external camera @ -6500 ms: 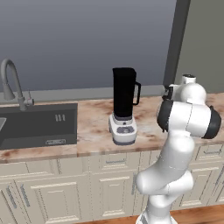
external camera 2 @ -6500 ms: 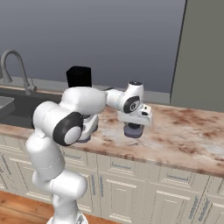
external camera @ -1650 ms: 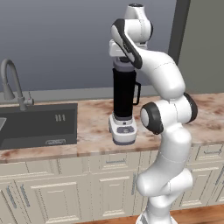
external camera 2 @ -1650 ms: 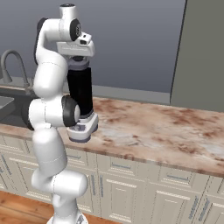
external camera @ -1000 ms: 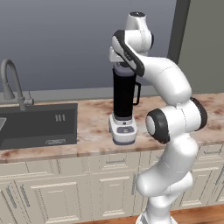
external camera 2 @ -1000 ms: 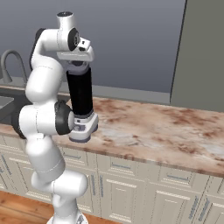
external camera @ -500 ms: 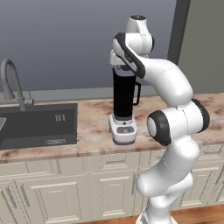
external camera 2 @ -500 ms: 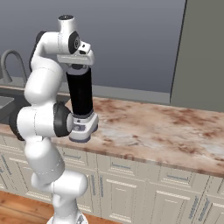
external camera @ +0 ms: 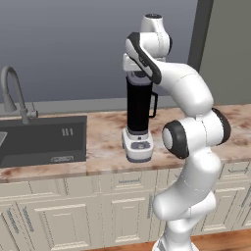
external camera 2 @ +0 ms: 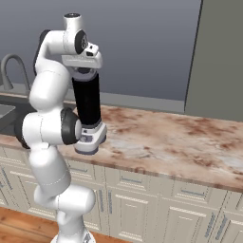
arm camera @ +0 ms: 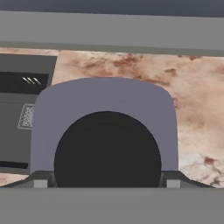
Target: Grab the lemon wedge and onion from the fridge, place them in the blender, close the lid, and turn on the blender to create a marinade.
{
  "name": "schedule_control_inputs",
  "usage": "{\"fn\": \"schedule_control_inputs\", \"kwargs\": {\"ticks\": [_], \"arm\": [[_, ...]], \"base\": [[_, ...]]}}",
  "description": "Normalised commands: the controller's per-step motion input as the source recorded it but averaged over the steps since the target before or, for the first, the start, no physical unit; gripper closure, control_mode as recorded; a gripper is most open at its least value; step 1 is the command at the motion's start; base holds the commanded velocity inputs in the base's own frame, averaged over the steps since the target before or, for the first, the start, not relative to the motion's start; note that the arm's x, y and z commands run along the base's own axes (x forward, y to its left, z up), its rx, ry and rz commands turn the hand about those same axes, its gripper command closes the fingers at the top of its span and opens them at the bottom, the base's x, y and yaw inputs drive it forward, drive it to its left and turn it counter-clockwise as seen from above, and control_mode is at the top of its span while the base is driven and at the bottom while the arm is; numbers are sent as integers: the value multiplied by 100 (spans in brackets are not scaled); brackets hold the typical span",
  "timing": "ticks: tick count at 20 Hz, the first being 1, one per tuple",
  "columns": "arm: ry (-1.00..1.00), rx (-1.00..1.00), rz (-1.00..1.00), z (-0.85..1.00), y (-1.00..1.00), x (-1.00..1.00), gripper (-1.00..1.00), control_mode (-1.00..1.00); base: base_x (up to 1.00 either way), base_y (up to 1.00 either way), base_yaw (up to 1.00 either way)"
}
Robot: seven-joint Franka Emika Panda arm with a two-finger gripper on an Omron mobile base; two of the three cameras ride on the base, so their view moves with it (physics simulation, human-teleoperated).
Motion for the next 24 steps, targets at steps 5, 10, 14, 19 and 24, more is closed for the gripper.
{"fn": "schedule_control_inputs", "kwargs": {"ticks": [5,10,14,19,24], "arm": [[1,0,0,6,0,0,100,-100],[10,0,-1,8,0,-10,100,-100],[3,0,0,0,0,-17,100,-100],[0,-1,0,-10,0,0,100,-100],[4,-2,0,-25,0,0,100,-100]], "base": [[0,0,0],[0,0,0],[0,0,0],[0,0,0],[0,0,0]]}}
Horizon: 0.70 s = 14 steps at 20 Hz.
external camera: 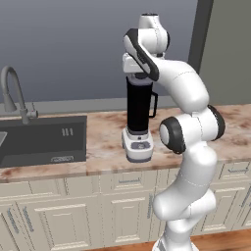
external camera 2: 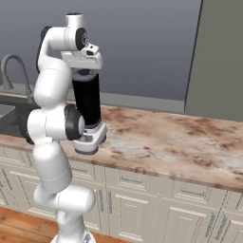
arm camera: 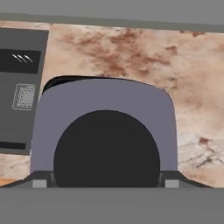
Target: Grab the lemon wedge and onion from the fridge, place them in the blender, close the lid, and turn on the blender to create a marinade.
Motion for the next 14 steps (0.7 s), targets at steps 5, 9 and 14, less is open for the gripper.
{"fn": "schedule_control_inputs", "kwargs": {"ticks": [5,9,14], "arm": [[2,-2,0,-44,0,-5,100,-100],[-3,0,0,-13,0,0,100,-100],[0,0,0,0,0,0,-100,-100]], "base": [[0,0,0],[0,0,0],[0,0,0]]}}
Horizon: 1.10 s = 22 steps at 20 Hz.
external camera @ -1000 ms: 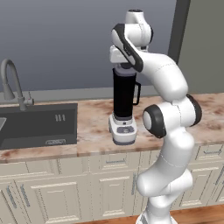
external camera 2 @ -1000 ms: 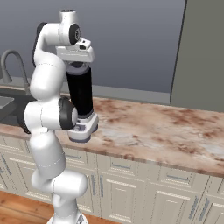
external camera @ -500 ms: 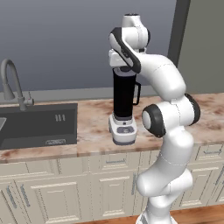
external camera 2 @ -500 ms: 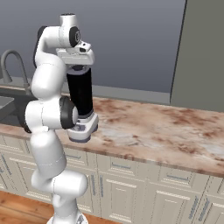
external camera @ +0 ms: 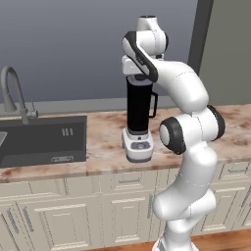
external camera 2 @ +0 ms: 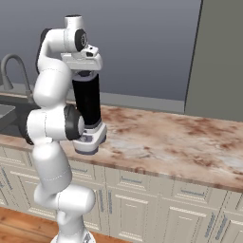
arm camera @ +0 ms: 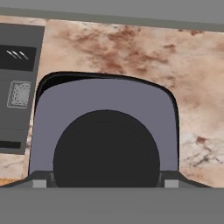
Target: Grab the lemon wedge and onion from the fridge, place them in the blender, close the lid, and turn on the blender to create a marinade.
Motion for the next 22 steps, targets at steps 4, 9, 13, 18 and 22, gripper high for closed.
{"fn": "schedule_control_inputs", "kwargs": {"ticks": [4,9,13,18,22], "arm": [[0,0,0,0,0,0,-100,-100],[-5,0,0,4,0,-3,-100,-100],[-6,0,0,8,0,-3,-100,-100],[-7,0,0,8,0,-7,-100,-100],[-10,0,0,6,0,-46,-100,-100]], "base": [[0,0,0],[0,0,0],[0,0,0],[0,0,0],[0,0,0]]}}
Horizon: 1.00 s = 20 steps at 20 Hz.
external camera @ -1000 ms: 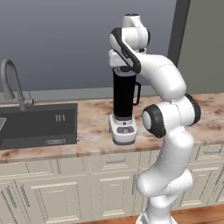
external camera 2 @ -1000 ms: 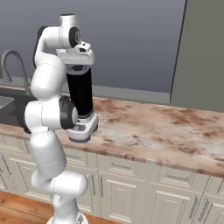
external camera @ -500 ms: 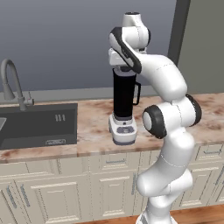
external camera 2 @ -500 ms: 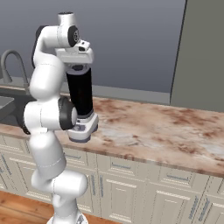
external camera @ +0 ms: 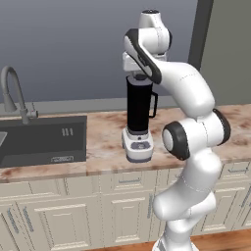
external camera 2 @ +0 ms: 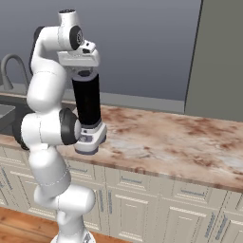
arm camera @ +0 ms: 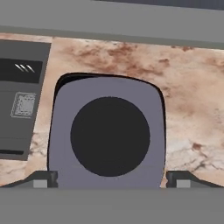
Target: Grab the lemon wedge and onion from the fridge, place them in the blender, close the lid, and turn on the blender to create a marinade.
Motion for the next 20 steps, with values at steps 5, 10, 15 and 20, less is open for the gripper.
{"fn": "schedule_control_inputs", "kwargs": {"ticks": [5,10,15,20], "arm": [[-16,0,0,0,0,-78,-100,-100],[-18,0,0,0,0,-99,-100,-100],[-6,0,0,-9,0,-97,-100,-100],[0,0,0,-13,0,-53,-100,-100]], "base": [[0,0,0],[0,0,0],[0,0,0],[0,0,0]]}}
